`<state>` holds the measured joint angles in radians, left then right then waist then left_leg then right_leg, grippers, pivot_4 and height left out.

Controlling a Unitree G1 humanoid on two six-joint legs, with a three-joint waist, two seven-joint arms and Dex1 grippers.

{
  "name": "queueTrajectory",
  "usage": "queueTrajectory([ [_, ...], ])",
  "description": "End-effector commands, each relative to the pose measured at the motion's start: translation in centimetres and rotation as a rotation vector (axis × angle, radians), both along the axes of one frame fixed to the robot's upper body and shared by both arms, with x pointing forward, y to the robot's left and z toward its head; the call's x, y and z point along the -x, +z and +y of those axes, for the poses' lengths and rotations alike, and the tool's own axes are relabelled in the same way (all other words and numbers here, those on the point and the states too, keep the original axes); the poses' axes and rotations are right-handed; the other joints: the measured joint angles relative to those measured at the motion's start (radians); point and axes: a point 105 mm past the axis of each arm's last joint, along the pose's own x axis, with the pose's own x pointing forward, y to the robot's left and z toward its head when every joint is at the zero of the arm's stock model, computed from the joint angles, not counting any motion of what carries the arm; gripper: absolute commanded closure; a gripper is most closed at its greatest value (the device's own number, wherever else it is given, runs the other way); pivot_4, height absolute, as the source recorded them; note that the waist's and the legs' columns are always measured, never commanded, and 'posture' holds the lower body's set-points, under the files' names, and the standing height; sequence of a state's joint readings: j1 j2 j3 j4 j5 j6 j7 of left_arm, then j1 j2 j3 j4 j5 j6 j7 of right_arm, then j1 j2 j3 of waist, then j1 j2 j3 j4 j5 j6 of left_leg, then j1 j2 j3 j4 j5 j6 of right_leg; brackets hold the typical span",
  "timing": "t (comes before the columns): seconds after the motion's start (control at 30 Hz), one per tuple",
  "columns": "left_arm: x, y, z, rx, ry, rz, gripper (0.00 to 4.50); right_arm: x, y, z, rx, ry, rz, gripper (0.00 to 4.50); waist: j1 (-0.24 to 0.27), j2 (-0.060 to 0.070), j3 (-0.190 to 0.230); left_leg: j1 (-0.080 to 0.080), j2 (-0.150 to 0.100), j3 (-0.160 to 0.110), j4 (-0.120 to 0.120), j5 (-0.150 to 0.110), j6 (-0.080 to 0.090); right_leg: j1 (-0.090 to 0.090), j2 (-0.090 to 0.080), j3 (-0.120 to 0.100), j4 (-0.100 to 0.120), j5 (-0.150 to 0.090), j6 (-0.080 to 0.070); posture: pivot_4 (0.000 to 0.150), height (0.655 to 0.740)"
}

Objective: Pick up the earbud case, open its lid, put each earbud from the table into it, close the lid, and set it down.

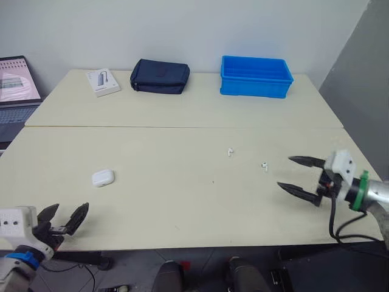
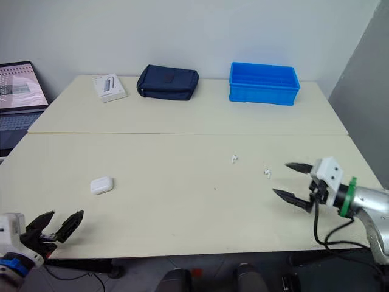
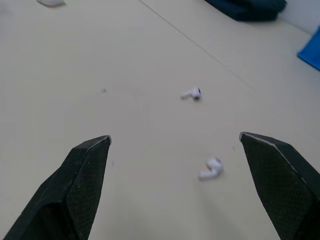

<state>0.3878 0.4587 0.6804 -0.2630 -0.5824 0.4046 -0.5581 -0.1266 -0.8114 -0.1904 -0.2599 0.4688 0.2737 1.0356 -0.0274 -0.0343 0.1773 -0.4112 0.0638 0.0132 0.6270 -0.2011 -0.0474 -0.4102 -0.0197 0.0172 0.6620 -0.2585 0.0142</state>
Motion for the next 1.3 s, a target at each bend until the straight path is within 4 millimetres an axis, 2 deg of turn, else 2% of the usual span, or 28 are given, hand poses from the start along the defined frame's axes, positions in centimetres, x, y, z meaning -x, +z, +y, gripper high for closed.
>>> queueTrajectory([
  [0.03,-0.7,0.5,-0.7,-0.017,0.064,-0.018,0.0,0.1,2.1,2.0,-0.019,0.077,-0.009,0.17,0.001,0.0,0.0,0.0,0.0,0.0,0.0,0.0,0.0,0.0,0.0,0.0,0.0,0.0,0.0,0.15,0.74],
  [0.2,-2.0,-0.2,-2.5,0.022,0.105,0.004,0.0,-0.1,3.3,4.2,0.023,0.178,0.008,0.17,0.003,-0.001,-0.001,-0.003,-0.001,-0.001,0.001,0.0,0.0,0.0,0.001,0.0,-0.001,0.0,0.0,0.15,0.74],
  [0.5,-5.0,-1.1,-3.6,0.057,0.168,0.02,0.0,0.0,4.5,6.6,0.015,0.286,0.001,0.17,0.003,-0.002,-0.001,-0.003,0.0,-0.003,0.001,0.0,0.0,0.0,0.003,-0.001,0.0,0.0,0.001,0.15,0.74],
  [0.7,-6.5,-2.2,-4.1,0.06,0.201,0.057,0.0,0.1,4.9,7.2,0.006,0.306,0.002,0.17,0.003,-0.002,-0.001,-0.003,-0.001,-0.003,0.001,0.0,0.0,0.0,0.003,-0.001,0.0,0.001,0.002,0.15,0.74],
  [1.3,-9.8,-2.9,-4.4,0.081,0.154,0.15,0.0,0.3,5.6,8.4,-0.014,0.348,-0.001,0.17,0.018,0.001,-0.002,-0.002,-0.001,-0.005,0.002,0.001,0.001,0.002,0.003,-0.002,0.001,0.003,0.005,0.15,0.74],
])
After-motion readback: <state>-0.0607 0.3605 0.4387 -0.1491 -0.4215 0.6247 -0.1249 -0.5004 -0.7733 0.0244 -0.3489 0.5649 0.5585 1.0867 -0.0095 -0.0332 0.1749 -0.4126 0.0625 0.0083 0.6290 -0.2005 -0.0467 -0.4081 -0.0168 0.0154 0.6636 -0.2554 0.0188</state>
